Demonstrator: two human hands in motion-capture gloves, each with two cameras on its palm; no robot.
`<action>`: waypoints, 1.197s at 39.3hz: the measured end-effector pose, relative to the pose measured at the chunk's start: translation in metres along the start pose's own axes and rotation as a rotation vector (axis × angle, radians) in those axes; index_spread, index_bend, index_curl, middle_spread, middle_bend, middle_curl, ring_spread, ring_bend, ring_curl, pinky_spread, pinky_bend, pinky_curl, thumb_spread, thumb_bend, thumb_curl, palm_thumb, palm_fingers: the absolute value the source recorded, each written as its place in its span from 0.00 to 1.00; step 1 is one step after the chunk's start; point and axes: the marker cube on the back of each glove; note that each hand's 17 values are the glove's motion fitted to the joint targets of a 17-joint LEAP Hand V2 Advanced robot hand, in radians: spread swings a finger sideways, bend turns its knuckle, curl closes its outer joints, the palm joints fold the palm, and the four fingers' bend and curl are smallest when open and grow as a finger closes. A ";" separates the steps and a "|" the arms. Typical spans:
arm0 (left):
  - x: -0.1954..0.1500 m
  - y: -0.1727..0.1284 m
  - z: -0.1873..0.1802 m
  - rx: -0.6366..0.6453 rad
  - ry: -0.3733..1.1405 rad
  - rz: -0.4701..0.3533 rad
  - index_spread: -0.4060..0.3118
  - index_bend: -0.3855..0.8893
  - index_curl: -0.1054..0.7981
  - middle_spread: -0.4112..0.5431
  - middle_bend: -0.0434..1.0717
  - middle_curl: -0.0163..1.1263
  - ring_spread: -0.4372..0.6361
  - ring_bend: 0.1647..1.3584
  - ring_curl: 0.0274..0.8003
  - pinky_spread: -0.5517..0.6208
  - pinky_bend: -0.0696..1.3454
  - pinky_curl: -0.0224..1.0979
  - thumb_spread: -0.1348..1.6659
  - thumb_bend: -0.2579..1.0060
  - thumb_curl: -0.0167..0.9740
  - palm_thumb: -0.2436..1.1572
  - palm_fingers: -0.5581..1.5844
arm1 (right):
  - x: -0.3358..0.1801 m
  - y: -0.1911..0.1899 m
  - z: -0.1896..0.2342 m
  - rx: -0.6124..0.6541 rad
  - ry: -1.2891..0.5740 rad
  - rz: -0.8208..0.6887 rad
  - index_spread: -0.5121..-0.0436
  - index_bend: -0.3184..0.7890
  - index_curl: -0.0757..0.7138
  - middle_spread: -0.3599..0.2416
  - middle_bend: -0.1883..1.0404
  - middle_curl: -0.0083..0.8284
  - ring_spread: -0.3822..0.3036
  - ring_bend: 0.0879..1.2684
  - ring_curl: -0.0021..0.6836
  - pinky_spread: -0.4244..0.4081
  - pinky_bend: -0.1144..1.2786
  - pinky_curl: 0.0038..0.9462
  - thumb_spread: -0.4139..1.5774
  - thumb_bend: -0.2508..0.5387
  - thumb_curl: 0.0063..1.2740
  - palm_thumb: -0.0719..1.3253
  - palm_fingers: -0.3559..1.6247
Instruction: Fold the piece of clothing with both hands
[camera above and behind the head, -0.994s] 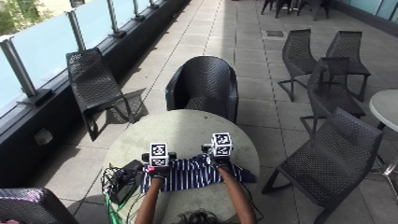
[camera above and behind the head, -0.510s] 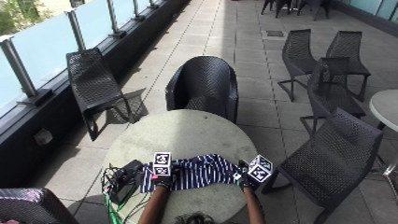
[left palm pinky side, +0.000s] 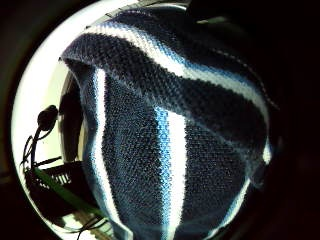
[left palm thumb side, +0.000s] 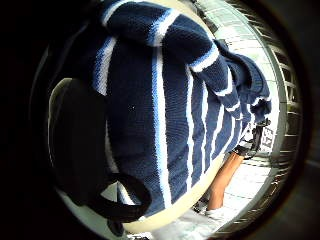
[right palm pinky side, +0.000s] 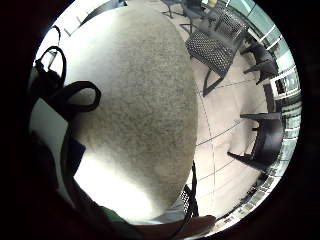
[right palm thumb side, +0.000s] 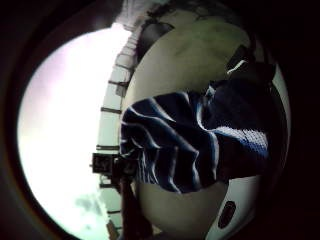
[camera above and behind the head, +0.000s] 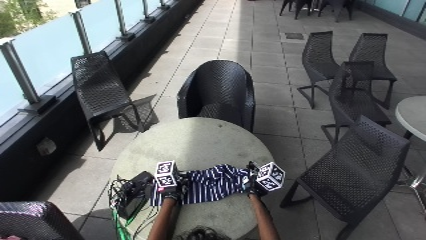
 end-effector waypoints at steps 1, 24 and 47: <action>0.000 0.002 -0.006 0.003 0.020 -0.002 0.48 0.43 0.46 0.49 0.19 0.29 0.66 0.34 0.42 0.83 0.45 0.31 0.89 0.19 0.17 0.30 0.33 | -0.012 -0.005 -0.005 0.030 -0.082 -0.039 0.41 0.32 0.36 0.23 0.47 0.55 0.25 0.53 0.63 0.23 0.57 0.43 0.75 0.48 0.25 0.74 0.79; -0.092 0.055 -0.090 0.365 0.356 -0.133 0.42 0.41 0.49 0.39 0.22 0.31 0.57 0.33 0.38 0.78 0.45 0.30 0.94 0.35 0.31 0.57 0.46 | -0.278 0.117 0.092 -0.450 -0.055 -0.435 0.45 0.35 0.34 0.22 0.45 0.57 0.21 0.59 0.69 0.09 0.62 0.46 0.58 0.30 0.36 0.78 0.77; -0.091 0.067 -0.099 0.373 0.237 -0.132 0.41 0.41 0.48 0.37 0.20 0.33 0.54 0.32 0.38 0.76 0.42 0.30 0.94 0.36 0.37 0.61 0.47 | -0.241 0.088 0.143 -0.144 0.569 -1.081 0.37 0.30 0.25 0.35 0.32 0.55 0.37 0.45 0.69 0.37 0.69 0.51 0.69 0.18 0.34 0.48 0.37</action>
